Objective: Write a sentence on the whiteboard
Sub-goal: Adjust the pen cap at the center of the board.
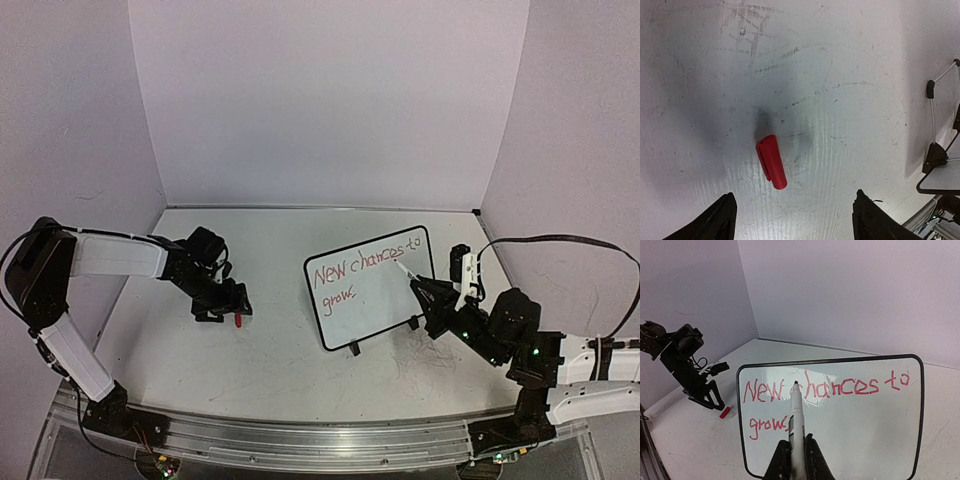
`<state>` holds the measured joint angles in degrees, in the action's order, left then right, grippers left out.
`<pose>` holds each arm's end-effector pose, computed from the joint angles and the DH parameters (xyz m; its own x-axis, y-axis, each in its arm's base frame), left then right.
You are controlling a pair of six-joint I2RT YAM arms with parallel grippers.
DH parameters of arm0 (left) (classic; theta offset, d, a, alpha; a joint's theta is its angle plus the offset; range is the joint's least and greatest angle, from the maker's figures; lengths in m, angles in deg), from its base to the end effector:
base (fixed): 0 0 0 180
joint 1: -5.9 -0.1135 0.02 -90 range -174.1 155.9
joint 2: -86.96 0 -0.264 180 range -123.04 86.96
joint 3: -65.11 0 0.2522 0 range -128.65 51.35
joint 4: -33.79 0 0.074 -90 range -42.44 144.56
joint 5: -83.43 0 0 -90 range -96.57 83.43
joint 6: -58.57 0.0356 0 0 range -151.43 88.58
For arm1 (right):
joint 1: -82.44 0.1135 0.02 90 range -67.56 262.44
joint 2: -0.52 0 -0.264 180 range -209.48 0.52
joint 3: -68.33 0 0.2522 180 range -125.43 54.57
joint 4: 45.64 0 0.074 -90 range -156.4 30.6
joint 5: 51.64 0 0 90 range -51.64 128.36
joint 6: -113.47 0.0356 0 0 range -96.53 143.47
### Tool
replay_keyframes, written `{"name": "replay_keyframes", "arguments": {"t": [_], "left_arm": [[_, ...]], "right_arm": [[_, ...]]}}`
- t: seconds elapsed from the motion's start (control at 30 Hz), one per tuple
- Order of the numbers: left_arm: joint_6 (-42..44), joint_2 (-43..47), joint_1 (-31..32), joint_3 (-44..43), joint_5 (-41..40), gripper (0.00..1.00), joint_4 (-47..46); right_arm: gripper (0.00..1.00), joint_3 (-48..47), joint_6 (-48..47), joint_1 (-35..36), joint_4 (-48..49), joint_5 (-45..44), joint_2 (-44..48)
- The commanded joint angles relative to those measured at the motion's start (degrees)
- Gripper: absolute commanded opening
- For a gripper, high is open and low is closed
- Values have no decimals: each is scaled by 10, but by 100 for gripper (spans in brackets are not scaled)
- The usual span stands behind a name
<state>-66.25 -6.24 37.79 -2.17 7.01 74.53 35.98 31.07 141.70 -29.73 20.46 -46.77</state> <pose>0.2542 -0.1680 0.1671 -0.9783 -0.0450 -0.2021 0.0413 0.9142 -0.4032 0.1078 0.1598 0.2443 -0.0788 0.1137 -0.9904 -0.6562 0.7420 0.1374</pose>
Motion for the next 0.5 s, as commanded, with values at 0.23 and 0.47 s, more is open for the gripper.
{"name": "replay_keyframes", "arguments": {"t": [0.23, 0.47], "left_arm": [[-51, -77, 60, -33, -6, 79, -40], [-38, -107, 63, -64, -26, 79, -51]], "right_arm": [[0, 1, 4, 1, 14, 6, -1], [0, 2, 5, 0, 14, 6, 0]]}}
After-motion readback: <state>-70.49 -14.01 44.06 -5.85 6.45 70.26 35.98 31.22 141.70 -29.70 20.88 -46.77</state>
